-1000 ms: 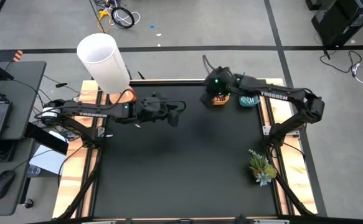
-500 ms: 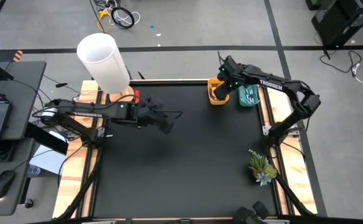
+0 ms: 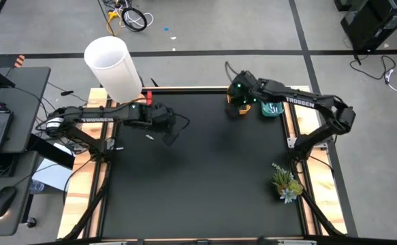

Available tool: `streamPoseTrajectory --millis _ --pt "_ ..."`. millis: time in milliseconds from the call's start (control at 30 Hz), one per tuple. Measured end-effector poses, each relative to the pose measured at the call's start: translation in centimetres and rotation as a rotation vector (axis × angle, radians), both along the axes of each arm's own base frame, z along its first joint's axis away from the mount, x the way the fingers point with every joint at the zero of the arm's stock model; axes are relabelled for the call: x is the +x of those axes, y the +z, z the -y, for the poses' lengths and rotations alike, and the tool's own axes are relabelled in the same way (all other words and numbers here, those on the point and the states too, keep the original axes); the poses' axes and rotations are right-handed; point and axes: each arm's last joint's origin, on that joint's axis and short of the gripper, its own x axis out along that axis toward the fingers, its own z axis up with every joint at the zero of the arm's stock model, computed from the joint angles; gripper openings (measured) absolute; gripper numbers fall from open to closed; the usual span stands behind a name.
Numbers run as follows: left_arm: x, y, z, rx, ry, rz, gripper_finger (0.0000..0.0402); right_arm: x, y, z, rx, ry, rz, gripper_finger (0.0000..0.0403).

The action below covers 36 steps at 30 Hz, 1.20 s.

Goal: Sort batteries
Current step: Put the top silver battery into the blue bin

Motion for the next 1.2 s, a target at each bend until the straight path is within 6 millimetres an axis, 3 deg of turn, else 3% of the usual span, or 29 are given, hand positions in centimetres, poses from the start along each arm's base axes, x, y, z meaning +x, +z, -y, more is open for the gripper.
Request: streamPoseTrajectory --millis 133,233,533,700,900,1200 --pt "-0.8 -0.2 -1.8 0.006 -0.035 -0.094 0.0183 2.5 2.0 -3.8 -0.041 0.152 0.179 0.0151" --pt "-1.2 -1.0 -2.4 -0.03 -0.102 -0.136 0.0172 3.6 2.4 -6.6 -0.054 0.231 0.26 0.0151" --pt "-4.5 -7.5 -2.1 -0.263 -0.171 -0.392 0.0148 4.3 2.7 -12.3 -0.06 0.389 0.405 0.0151" --pt "-5.2 -9.1 -2.1 -0.275 -0.211 -0.522 0.0148 5.2 2.6 -13.9 -0.051 0.417 0.452 0.0151" --pt "-3.7 -10.9 -2.5 -0.279 -0.449 -0.627 0.0176 6.3 2.4 -14.5 -0.03 0.41 0.514 0.0151" --pt "-1.9 -13.6 -3.2 -0.214 -0.792 -0.841 0.0213 6.1 2.5 -15.5 -0.027 0.389 0.508 0.0151"
